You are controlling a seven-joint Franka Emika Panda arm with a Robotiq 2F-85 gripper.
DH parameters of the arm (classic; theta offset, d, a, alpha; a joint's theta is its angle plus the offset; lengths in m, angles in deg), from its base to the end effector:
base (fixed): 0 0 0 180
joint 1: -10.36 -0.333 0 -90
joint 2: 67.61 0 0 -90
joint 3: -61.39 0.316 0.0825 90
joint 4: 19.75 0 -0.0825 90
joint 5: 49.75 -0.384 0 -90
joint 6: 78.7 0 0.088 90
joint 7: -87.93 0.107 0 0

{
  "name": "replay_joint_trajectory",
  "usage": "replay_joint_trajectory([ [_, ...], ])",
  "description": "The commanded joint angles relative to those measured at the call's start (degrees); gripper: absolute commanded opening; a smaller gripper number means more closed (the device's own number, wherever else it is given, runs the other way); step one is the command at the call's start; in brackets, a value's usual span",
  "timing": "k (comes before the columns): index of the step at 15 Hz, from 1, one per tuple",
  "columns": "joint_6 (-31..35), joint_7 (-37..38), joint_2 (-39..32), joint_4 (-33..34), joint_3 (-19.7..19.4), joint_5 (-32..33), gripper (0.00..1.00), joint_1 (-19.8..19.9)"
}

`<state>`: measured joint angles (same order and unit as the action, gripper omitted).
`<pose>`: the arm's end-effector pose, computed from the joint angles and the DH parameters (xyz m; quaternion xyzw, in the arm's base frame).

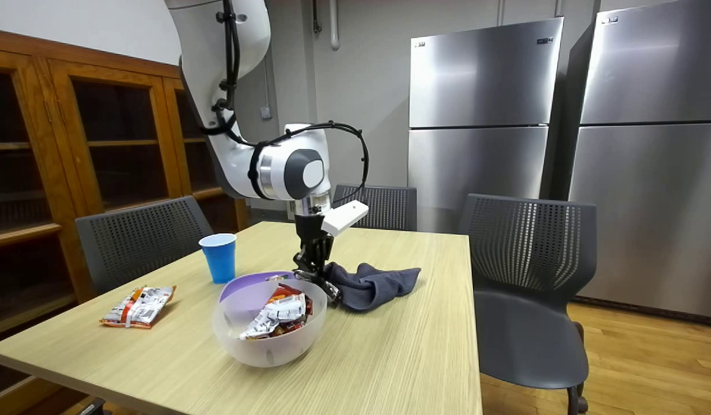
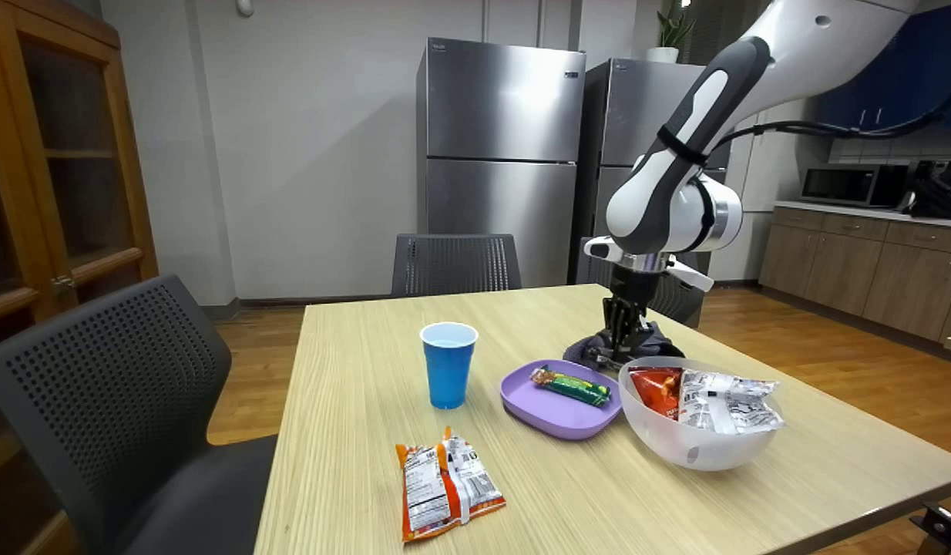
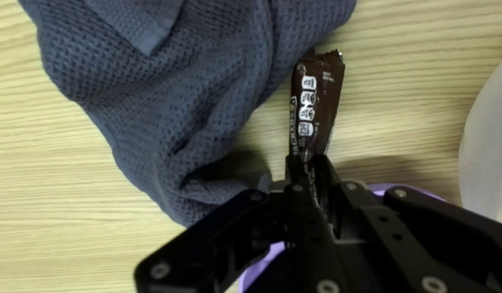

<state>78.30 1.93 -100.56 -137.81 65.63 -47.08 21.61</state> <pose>0.5940 -0.0714 0.1611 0.7616 0.6458 0.0436 0.0321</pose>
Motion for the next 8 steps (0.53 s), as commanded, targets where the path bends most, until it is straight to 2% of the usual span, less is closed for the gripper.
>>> replay_joint_trajectory([
  [1, -2.8, 2.6, 3.9, -1.1, -0.3, 1.1, 0.03, -0.4],
  [8, -11.3, 10.0, 7.9, -0.6, -0.3, 0.4, 0.03, -3.5],
])
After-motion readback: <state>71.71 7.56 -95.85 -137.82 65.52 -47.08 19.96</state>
